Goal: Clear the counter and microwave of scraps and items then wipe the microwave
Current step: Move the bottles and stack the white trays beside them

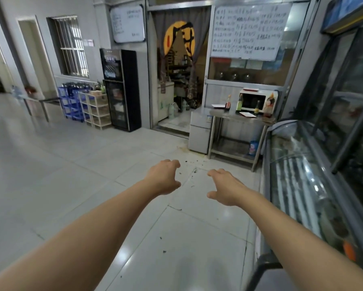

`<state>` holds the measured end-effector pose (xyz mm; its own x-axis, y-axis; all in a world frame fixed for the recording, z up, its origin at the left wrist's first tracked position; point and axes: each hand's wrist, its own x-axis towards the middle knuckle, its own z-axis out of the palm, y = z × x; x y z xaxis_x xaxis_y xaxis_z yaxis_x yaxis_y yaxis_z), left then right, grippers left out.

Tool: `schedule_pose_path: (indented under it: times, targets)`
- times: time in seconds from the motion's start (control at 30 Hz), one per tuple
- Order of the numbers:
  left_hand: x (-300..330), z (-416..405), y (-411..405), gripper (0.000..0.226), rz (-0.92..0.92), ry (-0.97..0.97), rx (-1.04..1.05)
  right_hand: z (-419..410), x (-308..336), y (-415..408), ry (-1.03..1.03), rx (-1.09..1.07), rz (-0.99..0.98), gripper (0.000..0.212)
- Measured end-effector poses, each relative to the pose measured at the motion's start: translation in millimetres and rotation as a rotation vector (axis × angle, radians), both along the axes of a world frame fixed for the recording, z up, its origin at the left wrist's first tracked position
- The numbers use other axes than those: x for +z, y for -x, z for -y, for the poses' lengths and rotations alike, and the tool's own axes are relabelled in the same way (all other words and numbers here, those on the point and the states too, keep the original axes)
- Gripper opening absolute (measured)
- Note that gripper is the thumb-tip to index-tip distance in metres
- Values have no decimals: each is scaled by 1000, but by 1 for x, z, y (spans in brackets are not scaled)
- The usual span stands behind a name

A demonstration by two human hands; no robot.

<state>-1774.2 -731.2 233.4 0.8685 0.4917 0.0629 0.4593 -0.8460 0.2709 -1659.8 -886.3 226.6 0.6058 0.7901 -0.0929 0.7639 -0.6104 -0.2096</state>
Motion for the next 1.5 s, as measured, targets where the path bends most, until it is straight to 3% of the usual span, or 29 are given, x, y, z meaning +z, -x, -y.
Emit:
schedule_pose_path:
  times: [0.7,1.03,1.5]
  targets:
    - [10,-250,-294,56,-5,-55,-293,-217,11,-237,-38,-264,81,64]
    - [3,-303,-439,55,11,-55,-388,-271,3,-376,-33,-317,86,66]
    - [11,-363,-693,59,16,-4,-303,-334,22,-645,-2,-239,70,65]
